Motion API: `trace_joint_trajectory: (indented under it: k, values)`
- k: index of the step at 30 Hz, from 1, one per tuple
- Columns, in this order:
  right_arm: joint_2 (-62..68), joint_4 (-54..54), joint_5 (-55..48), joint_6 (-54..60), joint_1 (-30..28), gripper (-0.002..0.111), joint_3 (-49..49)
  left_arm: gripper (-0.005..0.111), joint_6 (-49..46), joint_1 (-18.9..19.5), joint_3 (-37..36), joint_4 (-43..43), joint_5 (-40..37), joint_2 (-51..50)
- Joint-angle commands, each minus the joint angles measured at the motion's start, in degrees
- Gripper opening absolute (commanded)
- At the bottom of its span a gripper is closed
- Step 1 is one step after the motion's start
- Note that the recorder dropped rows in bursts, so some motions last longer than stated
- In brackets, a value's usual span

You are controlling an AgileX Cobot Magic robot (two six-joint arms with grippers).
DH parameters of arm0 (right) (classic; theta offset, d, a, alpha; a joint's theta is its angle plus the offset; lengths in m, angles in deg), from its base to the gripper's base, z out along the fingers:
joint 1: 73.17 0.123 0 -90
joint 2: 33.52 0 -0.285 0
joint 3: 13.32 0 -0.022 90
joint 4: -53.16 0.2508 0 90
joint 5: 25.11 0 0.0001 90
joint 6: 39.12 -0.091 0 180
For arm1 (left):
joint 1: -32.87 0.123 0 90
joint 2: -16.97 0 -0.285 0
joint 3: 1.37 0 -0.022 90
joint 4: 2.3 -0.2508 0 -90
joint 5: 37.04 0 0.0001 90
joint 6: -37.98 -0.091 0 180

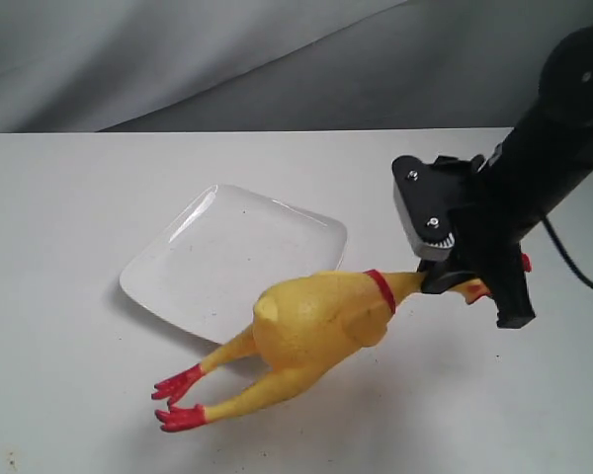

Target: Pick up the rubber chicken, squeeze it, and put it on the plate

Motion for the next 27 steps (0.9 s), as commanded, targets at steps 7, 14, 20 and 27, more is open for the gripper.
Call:
trace_joint_trajectory:
  k: [7,14,20,27]
  values:
    - [-20.0,16.7,-4.1,-9.5,0.0,0.0,0.0,0.001,0.0,0.1,-0.3,-0.1,-0.2,0.2]
    - [-24.7,18.4,-4.0,-22.7,0.1,0.0,0.0,0.001,0.0,0.1,-0.3,-0.1,-0.2,0.2]
    - [-24.5,19.1,-3.2,-24.6,0.1,0.0,0.0,0.001,-1.9,0.1,-0.3,-3.2,2.0,0.2]
    - [-24.5,22.8,-2.5,-24.6,0.1,0.0,0.0,0.001,-1.9,0.1,-0.3,-3.2,13.9,0.2]
